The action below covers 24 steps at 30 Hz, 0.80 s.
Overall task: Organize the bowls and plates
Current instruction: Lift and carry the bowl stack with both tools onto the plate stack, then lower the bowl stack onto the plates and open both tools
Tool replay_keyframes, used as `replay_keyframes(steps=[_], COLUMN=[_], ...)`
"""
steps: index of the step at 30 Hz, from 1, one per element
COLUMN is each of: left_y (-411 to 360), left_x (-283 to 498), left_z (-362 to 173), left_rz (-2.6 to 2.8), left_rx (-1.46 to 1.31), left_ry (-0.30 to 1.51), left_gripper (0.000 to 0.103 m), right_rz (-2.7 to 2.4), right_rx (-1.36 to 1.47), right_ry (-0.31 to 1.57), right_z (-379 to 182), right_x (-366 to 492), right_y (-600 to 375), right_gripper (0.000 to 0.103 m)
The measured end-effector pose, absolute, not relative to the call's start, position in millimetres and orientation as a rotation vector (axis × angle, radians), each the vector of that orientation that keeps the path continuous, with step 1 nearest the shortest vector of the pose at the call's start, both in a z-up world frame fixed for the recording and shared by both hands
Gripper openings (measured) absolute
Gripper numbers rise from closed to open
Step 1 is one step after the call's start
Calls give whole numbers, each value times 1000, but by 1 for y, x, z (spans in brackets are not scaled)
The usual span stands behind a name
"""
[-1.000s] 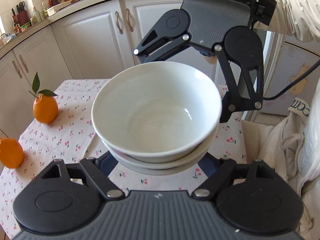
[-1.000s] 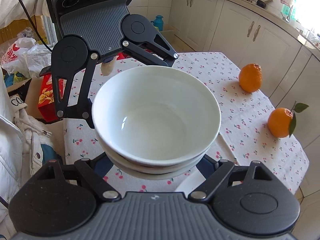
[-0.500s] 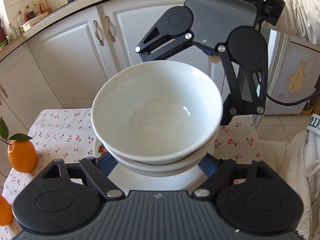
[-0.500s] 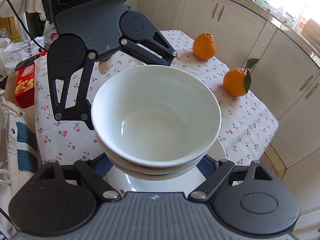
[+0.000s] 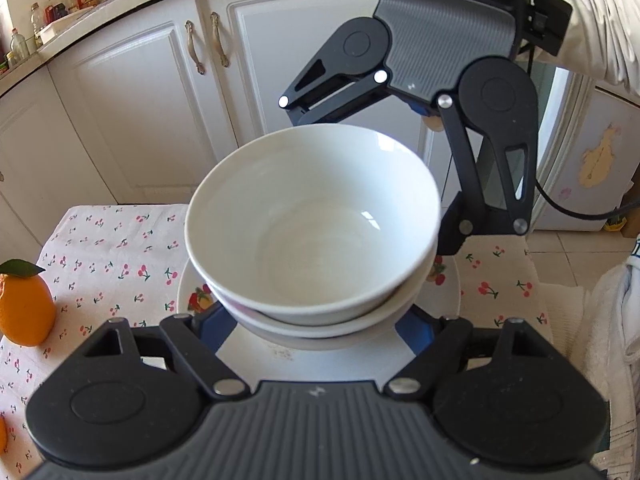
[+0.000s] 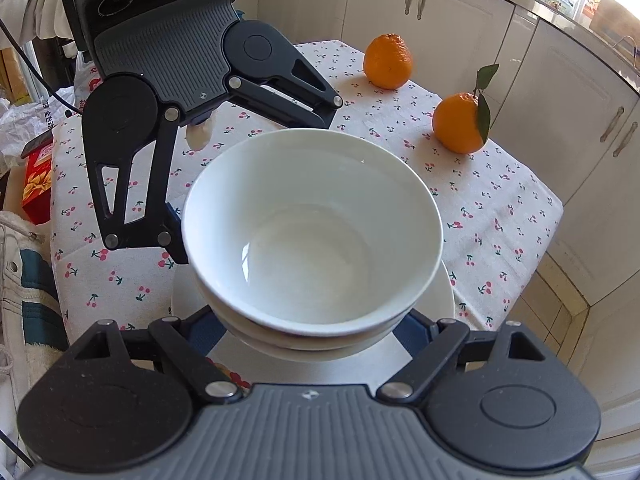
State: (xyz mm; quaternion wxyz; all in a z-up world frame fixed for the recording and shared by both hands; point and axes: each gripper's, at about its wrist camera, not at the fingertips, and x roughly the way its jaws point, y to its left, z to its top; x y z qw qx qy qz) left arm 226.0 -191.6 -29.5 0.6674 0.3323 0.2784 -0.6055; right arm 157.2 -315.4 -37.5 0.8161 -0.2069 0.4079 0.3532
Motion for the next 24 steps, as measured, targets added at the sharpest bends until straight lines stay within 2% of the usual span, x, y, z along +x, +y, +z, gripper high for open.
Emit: replay_keyframes(steps=[14, 16, 18, 19, 24], left_y=[-188, -186, -184, -181, -171], left_x=[231, 230, 228, 227, 216], left_z=[-33, -35, -35, -35, -34], left_rz=[-1356, -1346, -1349, -1343, -1262], left_rx=[706, 702, 695, 691, 714], left_ry=[640, 635, 637, 632, 591], left_gripper=[85, 88, 95, 96, 96], right_rz=[728, 726, 721, 715, 668], right_rx=[-387, -374, -376, -383, -380], right_ry=[887, 886, 883, 881, 875], right_z=[-46, -47, -48, -48, -45], right_x=[164, 164, 162, 161, 152], right_y=[-321, -322, -321, -320, -317], right_gripper=[92, 93, 97, 100, 102])
